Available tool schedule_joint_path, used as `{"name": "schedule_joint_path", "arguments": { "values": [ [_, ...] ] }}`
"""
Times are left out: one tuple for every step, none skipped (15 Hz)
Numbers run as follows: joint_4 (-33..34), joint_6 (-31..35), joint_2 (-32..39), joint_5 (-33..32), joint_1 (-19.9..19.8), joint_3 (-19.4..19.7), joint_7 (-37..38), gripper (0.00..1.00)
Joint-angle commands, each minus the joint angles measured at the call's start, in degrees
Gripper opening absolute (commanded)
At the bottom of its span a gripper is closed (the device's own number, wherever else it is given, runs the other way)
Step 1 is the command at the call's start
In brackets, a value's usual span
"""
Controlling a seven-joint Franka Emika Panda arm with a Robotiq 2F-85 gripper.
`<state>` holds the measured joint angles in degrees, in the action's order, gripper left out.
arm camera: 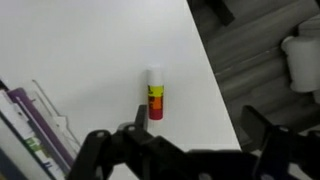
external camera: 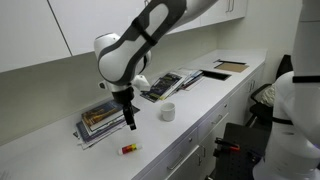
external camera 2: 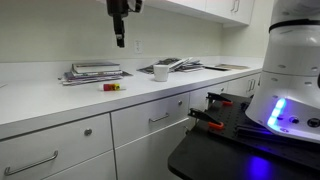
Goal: Pick up the glue stick and put it in the white mug
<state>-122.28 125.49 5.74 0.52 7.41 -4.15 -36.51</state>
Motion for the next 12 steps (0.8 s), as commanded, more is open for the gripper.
{"name": "schedule_joint_path", "arguments": {
  "values": [
    [7.9,-1.4,9.0,-3.3,-1.3,-2.0,-7.3,1.00],
    [9.6,-1.9,11.3,-4.4,-1.5,-2.3,-7.7,1.00],
    [10.8,-1.3,13.4,-6.4,-1.4,-2.4,-7.0,1.00],
    [11.9,-0.4,15.5,-8.4,-1.1,-2.4,-5.4,1.00],
    [13.1,0.1,17.3,-9.1,-1.0,-2.5,-3.9,1.00],
    [14.1,0.7,19.0,-9.4,-0.9,-2.6,-2.3,1.00],
    [14.8,1.3,20.3,-9.6,-0.8,-2.8,-1.0,1.00],
    [15.3,2.1,21.5,-9.9,-0.8,-3.0,0.3,1.00],
    [15.7,2.6,22.4,-10.1,-0.7,-3.3,1.5,1.00],
    [16.0,3.2,23.3,-10.5,-0.5,-3.5,2.9,0.98],
    [16.3,3.6,24.0,-11.0,-0.3,-3.5,4.4,0.94],
    [16.8,3.6,24.8,-11.3,-0.1,-3.5,5.7,0.92]
  ]
}}
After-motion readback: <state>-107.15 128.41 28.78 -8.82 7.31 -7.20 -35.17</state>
